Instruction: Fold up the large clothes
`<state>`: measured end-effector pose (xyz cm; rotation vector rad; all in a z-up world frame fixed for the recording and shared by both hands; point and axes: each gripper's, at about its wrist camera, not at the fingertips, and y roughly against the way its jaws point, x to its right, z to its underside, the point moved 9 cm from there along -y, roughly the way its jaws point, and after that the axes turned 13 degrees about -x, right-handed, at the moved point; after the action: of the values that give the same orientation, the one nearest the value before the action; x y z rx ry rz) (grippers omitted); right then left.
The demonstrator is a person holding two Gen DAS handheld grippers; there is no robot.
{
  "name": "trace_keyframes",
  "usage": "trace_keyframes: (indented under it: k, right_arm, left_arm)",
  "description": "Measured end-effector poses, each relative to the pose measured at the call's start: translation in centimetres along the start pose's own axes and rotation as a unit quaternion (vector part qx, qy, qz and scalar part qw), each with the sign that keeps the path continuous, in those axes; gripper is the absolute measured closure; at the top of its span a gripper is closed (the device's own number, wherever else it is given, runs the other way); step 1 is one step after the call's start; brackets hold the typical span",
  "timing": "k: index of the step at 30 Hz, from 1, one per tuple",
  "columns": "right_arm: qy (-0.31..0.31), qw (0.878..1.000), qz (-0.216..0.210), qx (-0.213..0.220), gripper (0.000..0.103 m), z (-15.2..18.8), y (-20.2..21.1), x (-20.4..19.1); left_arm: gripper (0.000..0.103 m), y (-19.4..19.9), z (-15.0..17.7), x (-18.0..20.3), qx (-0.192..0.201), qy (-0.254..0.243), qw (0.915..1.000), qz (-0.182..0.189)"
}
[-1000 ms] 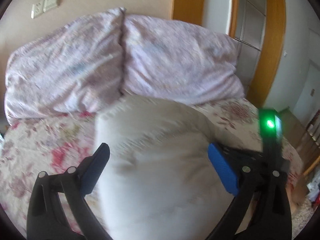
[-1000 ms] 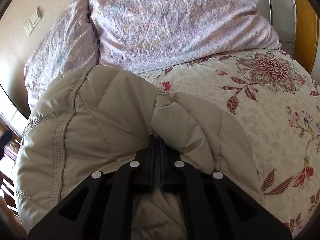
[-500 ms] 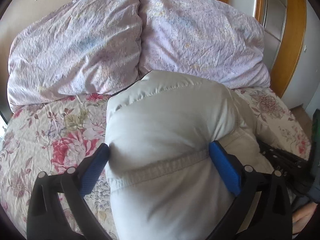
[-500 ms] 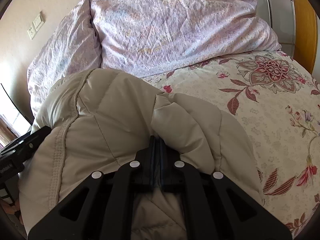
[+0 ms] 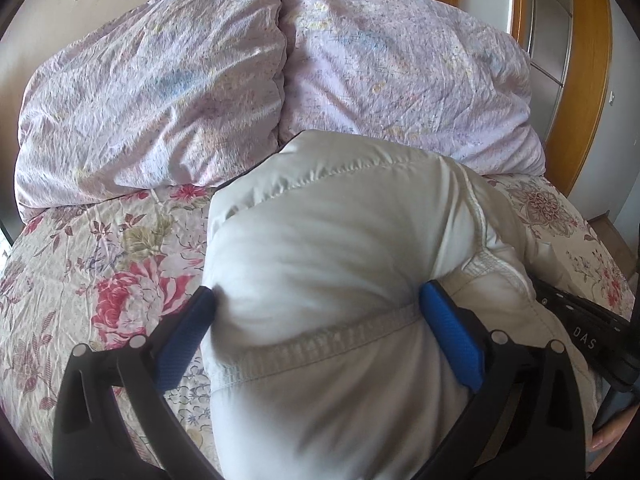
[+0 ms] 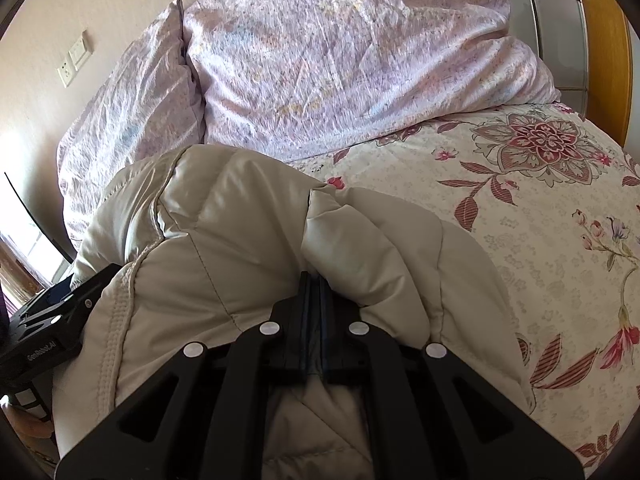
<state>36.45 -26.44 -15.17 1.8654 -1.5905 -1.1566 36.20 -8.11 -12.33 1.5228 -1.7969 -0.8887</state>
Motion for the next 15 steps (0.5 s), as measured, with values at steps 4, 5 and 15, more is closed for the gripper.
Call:
trace_keyframes:
  k: [4, 5, 15]
  right_arm:
    - [-0.002, 1.0, -0.004, 0.002, 0.103, 0.02, 0.07, 0.03]
    - [-0.002, 1.0, -0.004, 0.003, 0.103, 0.05, 0.09, -0.02]
    - [-0.005, 1.0, -0.01, 0.009, 0.103, 0.1, 0.22, 0.01]
  left_arm:
    - [0.002, -0.1, 0.09, 0.02, 0.002, 0.0, 1.0, 0.0]
    - [0.002, -0.08, 0.11, 0.04, 0.001, 0.001, 1.0, 0.0]
    - [0.002, -0.08, 0.21, -0.06, 0.008, 0.001, 1.0, -0.005]
